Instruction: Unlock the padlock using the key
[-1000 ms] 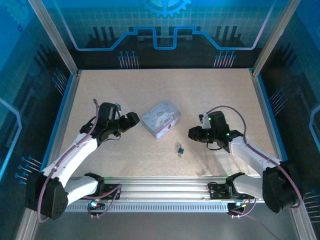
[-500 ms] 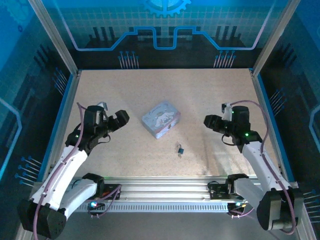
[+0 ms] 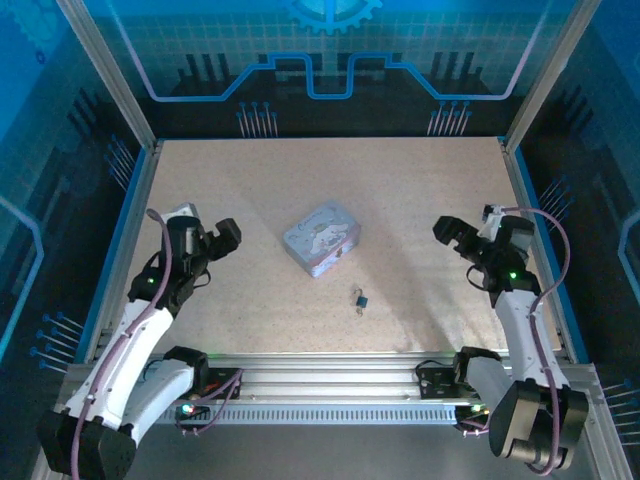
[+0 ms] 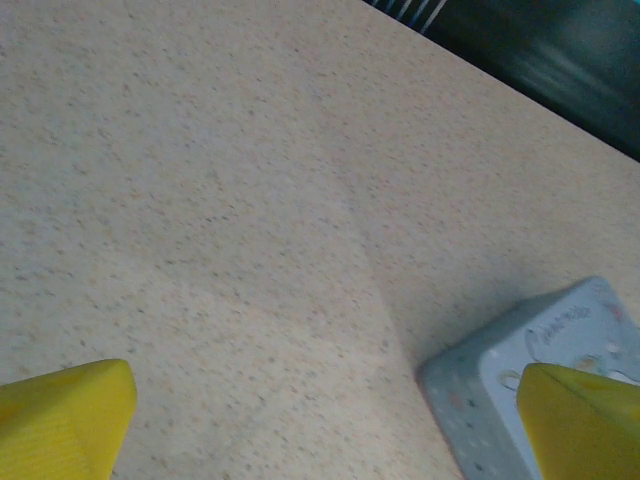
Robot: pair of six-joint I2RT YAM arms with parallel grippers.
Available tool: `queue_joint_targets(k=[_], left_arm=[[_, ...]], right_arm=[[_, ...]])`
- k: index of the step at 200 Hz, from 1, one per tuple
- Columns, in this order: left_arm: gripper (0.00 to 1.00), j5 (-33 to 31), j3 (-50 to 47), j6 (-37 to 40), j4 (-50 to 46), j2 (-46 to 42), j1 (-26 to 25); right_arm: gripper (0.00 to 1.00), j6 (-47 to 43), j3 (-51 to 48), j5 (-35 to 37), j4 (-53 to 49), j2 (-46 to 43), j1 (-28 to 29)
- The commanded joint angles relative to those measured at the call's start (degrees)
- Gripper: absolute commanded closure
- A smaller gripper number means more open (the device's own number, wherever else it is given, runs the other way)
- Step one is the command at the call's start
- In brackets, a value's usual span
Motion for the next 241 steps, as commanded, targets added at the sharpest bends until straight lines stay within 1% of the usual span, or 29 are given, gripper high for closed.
queue_joint_targets(k=[1, 41, 75, 90, 92, 111, 126, 135, 159, 196, 225, 241], left_arm=[[0.01, -5.65, -2.57, 7.33, 7.32, 0.1, 1.26], [0.01, -6.47, -6.72, 13.34, 15.66, 2.81, 2.86], [0.01, -7.36, -13.29, 17.99, 28.89, 4.58, 3.11], [0.01, -7.33, -14.98, 18.63, 32.52, 6.05, 3.78], [0.01, -7.19, -15.02, 18.65, 32.73, 6.29, 3.88], [0.01, -5.44, -15.85, 20.06, 35.65, 8.86, 4.7], [0.01, -4.37, -16.45, 20.65, 37.98, 11.34, 5.29], [0.01, -3.37, -16.68, 20.72, 39.64, 12.72, 5.8], [0.01, -0.13, -17.4, 20.96, 43.74, 15.99, 6.78], [0.01, 2.42, -18.15, 21.02, 49.76, 20.66, 7.62], [0.01, 3.98, -18.51, 21.29, 54.61, 24.49, 7.98], [0.01, 4.84, -18.97, 21.25, 58.19, 26.97, 8.07]], right_arm=[[0.0, -3.66, -0.86, 2.17, 5.45, 2.05, -1.32], [0.0, -11.82, -1.68, 7.43, 11.87, 6.61, -1.31], [0.0, -18.19, -4.75, 12.91, 21.1, 9.96, -0.24], [0.0, -19.47, -5.79, 14.81, 24.26, 11.78, 0.98], [0.0, -19.64, -5.98, 15.13, 26.15, 12.19, 1.18], [0.0, -21.46, -8.05, 17.07, 33.19, 14.74, 3.68], [0.0, -22.85, -8.93, 19.04, 37.27, 16.95, 5.84], [0.0, -21.93, -9.02, 19.13, 38.4, 18.03, 6.18], [0.0, -21.21, -11.53, 19.57, 46.45, 21.52, 7.47], [0.0, -24.92, -12.35, 20.01, 51.63, 26.03, 10.84], [0.0, -26.99, -11.74, 19.69, 51.82, 27.41, 12.49], [0.0, -27.54, -12.57, 19.65, 56.07, 30.33, 12.97]])
